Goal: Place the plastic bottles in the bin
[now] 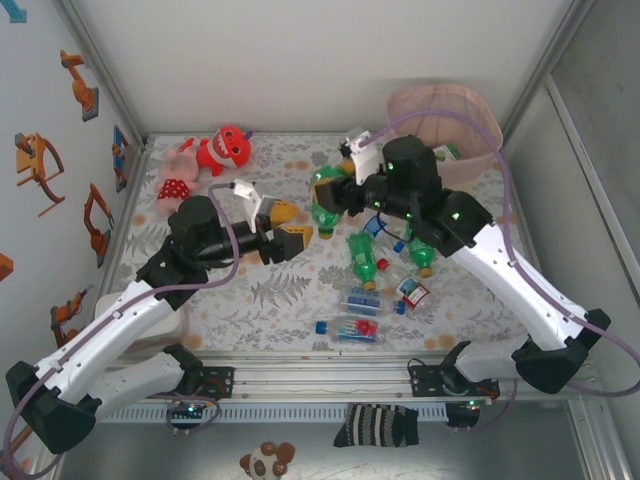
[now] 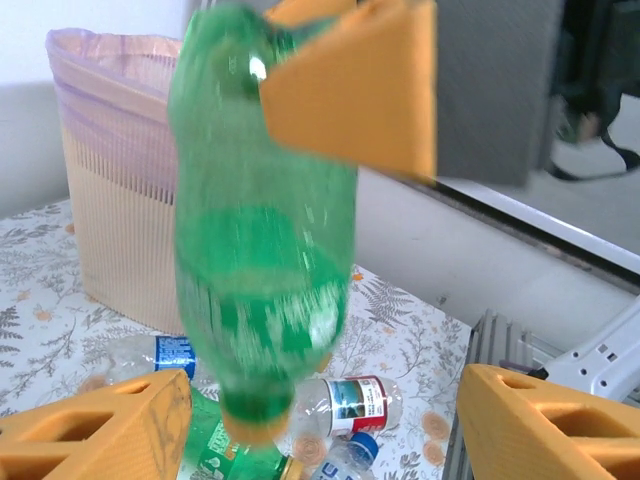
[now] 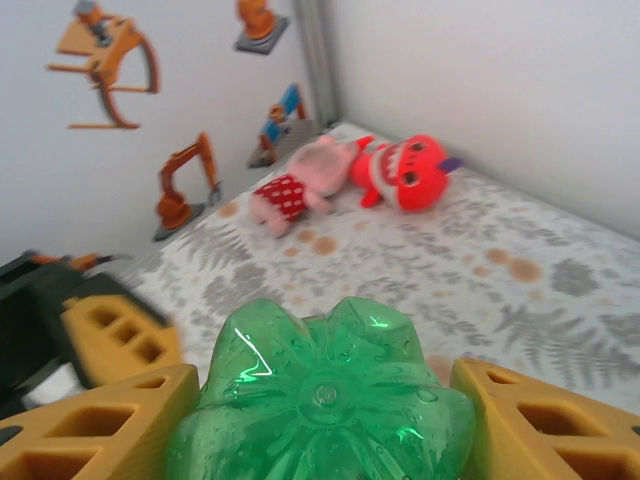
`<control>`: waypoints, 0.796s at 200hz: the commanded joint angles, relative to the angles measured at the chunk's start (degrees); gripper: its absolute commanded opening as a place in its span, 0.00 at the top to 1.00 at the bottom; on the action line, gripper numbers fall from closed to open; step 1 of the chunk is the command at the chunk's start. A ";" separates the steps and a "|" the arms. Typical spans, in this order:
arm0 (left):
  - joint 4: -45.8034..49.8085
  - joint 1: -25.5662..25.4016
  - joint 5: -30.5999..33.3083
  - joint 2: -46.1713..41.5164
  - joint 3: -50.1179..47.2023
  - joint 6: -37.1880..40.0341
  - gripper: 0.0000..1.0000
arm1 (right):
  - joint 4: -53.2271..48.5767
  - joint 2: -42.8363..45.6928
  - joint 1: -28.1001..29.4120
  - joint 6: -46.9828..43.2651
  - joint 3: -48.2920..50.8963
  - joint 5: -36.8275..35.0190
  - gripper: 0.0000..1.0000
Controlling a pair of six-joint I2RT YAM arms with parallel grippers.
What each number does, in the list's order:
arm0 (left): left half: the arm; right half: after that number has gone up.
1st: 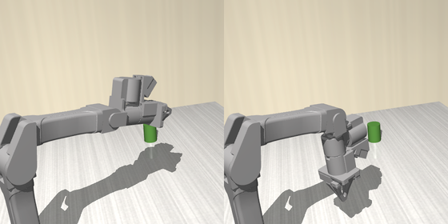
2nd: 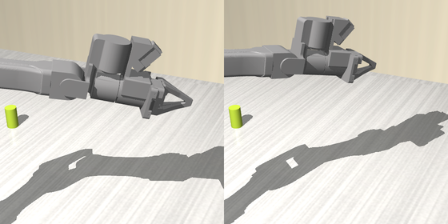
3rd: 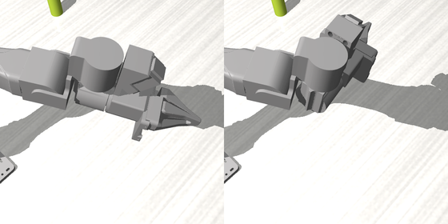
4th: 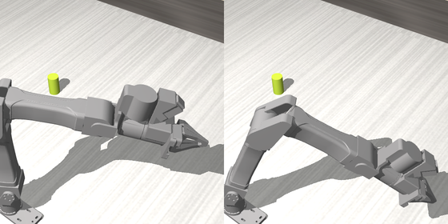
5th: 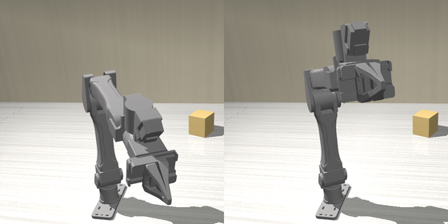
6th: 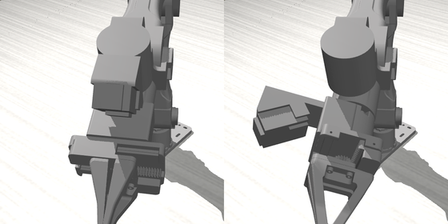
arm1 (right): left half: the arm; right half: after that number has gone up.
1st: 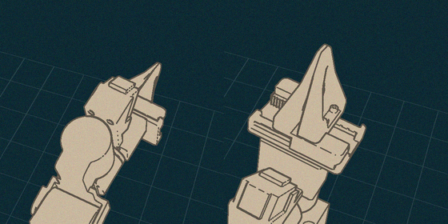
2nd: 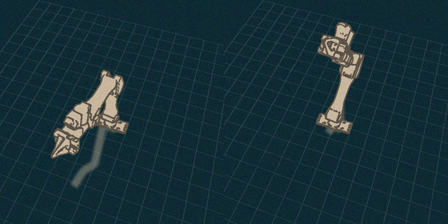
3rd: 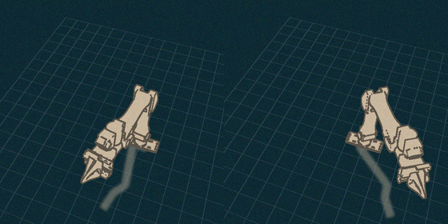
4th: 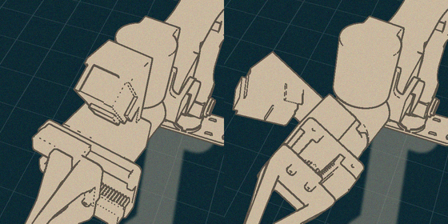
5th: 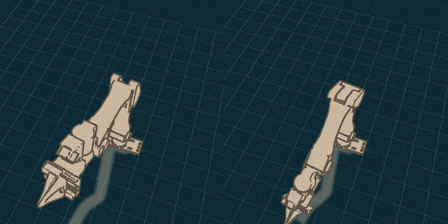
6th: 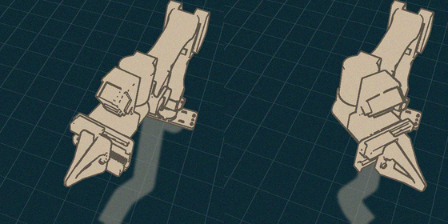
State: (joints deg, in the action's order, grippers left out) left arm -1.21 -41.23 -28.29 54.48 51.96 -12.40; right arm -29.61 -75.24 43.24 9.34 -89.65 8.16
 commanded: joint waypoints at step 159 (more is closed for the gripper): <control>4.18 -0.01 4.32 -5.43 -1.58 0.89 0.29 | -4.91 -15.23 -38.44 -11.36 -26.18 -3.91 0.52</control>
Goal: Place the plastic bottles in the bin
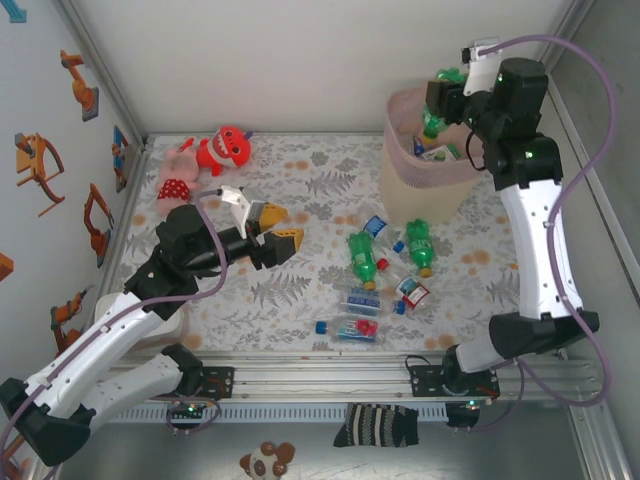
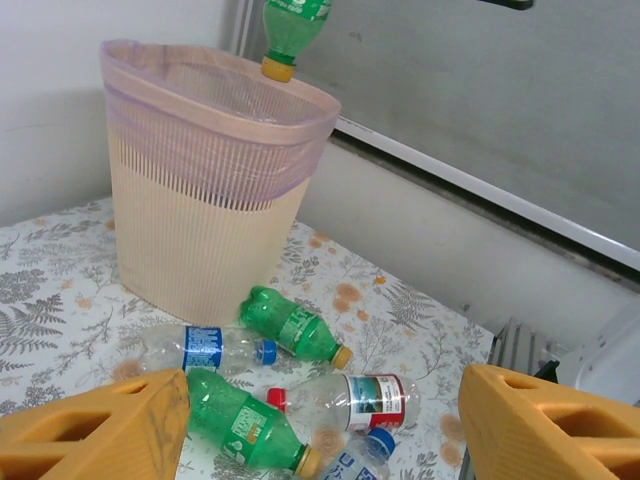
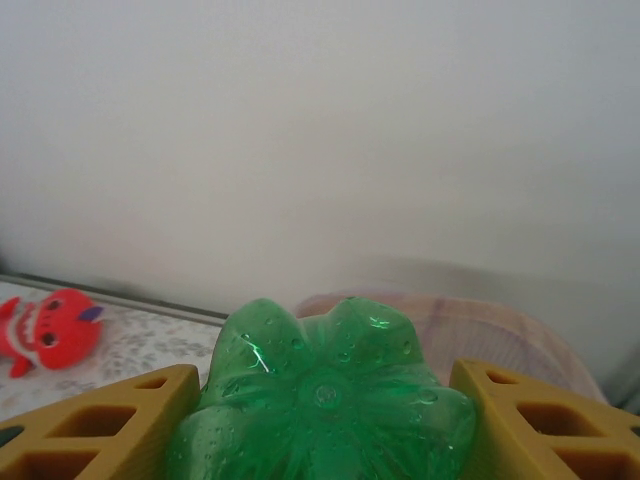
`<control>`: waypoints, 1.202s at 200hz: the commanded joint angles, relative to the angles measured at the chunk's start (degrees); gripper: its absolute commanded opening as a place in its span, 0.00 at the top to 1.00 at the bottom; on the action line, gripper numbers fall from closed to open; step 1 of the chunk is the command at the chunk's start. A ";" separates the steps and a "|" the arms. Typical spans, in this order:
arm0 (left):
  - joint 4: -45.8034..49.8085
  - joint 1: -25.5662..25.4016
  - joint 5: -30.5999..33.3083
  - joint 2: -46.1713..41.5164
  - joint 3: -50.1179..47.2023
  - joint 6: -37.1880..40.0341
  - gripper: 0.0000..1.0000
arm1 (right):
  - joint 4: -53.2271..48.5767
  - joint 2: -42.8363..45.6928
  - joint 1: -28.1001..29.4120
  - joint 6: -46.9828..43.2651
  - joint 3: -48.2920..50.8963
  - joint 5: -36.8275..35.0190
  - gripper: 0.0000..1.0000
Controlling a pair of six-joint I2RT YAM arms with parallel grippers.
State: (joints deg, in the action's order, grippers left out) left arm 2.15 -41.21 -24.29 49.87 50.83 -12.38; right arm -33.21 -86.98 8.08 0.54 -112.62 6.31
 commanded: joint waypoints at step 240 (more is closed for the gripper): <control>1.78 -0.05 2.06 -1.13 -1.44 -0.10 0.29 | -17.66 -25.00 -9.92 -4.86 -8.33 -5.08 0.27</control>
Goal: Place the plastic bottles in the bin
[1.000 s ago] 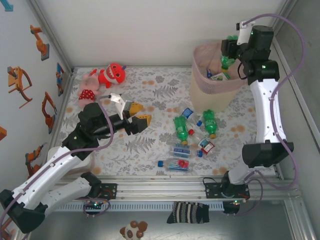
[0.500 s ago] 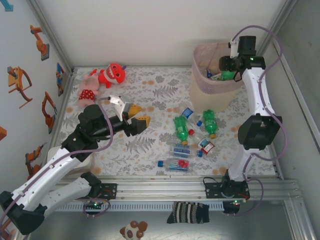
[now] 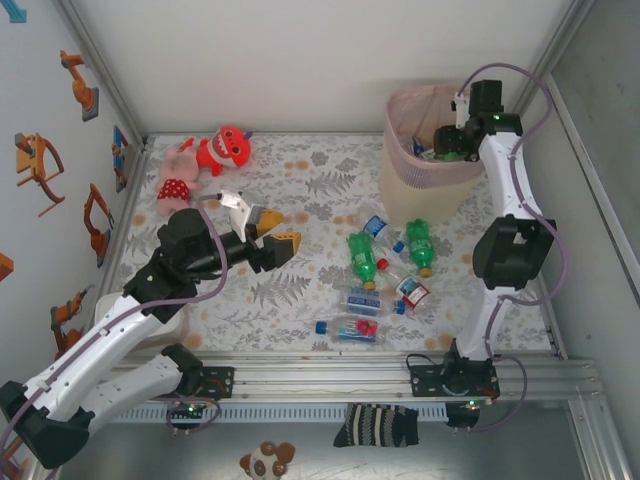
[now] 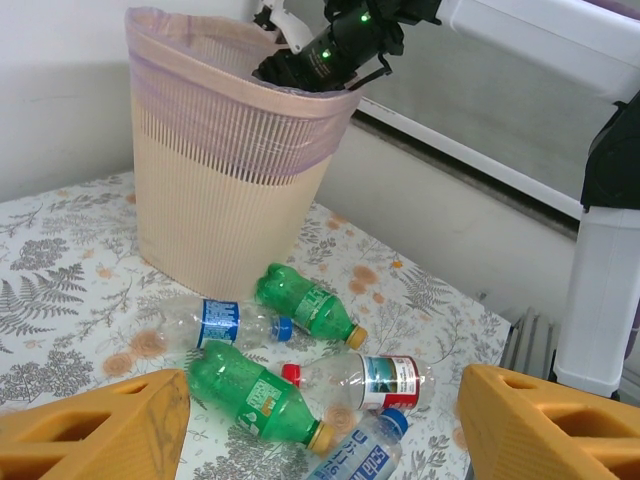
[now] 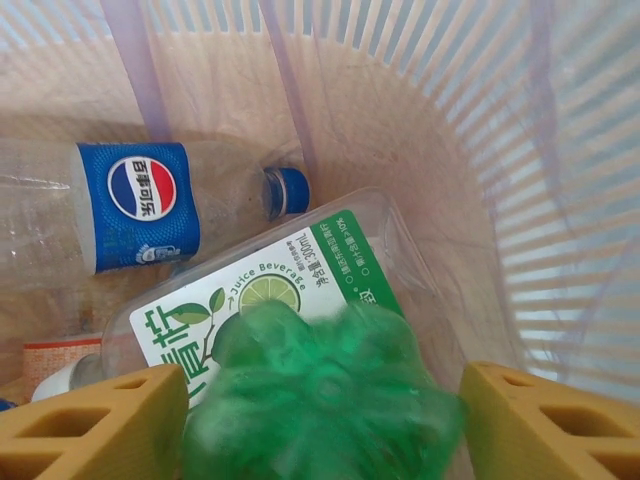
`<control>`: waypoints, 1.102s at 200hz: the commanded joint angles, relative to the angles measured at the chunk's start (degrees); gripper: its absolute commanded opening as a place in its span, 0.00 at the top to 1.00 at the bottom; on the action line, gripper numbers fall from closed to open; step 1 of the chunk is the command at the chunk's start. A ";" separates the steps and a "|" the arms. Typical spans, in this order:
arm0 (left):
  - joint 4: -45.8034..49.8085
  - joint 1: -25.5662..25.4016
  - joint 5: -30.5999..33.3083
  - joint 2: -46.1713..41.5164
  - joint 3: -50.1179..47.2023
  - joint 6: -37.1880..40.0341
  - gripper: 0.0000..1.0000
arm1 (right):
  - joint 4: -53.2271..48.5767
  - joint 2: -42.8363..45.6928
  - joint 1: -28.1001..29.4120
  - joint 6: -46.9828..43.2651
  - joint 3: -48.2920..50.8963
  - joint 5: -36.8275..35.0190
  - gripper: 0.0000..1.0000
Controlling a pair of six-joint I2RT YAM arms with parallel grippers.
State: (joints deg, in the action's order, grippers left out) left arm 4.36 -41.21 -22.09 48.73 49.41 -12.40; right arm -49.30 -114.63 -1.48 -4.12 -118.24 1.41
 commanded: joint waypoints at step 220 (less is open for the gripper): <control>5.33 0.01 0.54 8.98 1.72 1.57 0.32 | -1.58 33.67 17.20 -11.16 18.97 12.31 0.30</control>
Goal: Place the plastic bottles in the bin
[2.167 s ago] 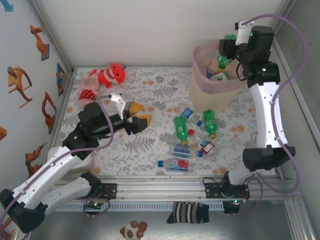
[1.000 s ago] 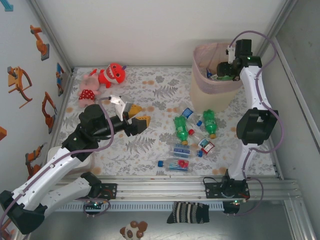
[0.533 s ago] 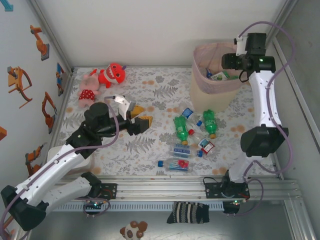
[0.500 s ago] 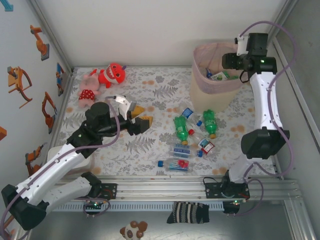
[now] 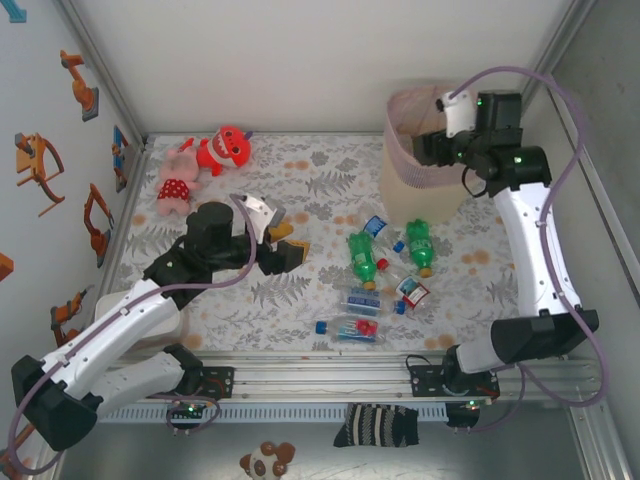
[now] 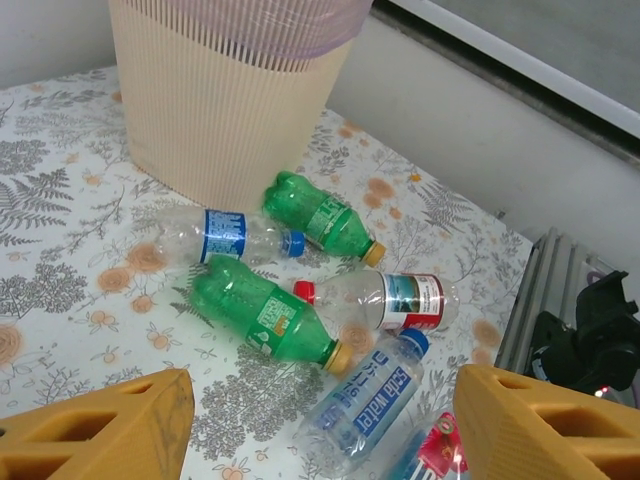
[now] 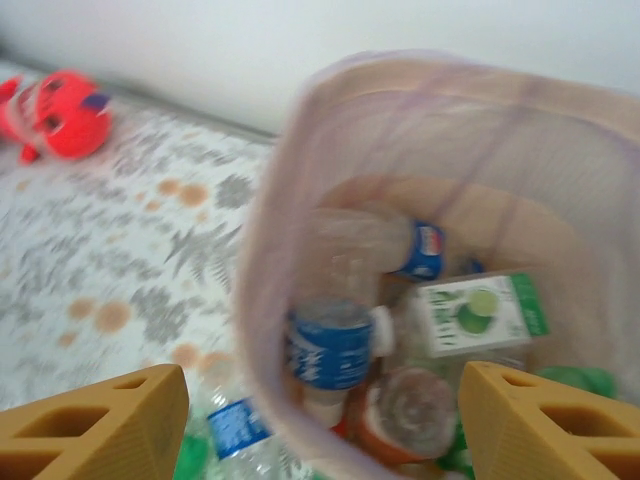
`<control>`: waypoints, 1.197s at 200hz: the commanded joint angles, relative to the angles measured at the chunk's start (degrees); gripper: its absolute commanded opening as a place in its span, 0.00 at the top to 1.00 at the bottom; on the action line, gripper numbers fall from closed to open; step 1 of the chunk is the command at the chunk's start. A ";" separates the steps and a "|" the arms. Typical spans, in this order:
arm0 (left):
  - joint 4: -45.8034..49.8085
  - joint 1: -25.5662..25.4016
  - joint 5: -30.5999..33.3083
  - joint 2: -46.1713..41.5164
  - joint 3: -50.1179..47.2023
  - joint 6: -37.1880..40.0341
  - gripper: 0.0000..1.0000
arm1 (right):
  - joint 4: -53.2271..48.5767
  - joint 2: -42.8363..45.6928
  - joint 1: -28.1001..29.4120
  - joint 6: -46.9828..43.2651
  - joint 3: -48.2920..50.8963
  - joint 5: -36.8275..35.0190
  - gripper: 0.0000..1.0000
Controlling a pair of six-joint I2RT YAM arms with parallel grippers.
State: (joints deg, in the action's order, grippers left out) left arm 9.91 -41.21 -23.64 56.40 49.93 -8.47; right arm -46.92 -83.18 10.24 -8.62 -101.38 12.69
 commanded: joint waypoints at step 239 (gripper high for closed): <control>19.09 38.18 -10.75 0.55 4.00 1.58 0.30 | -10.40 -18.86 63.60 -1.05 20.44 -21.95 0.31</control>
State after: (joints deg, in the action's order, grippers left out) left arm 27.51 -4.01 -31.70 58.22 54.74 -12.93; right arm -56.69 -99.24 72.18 -11.70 -81.08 -8.25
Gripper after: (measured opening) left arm 0.692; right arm 0.685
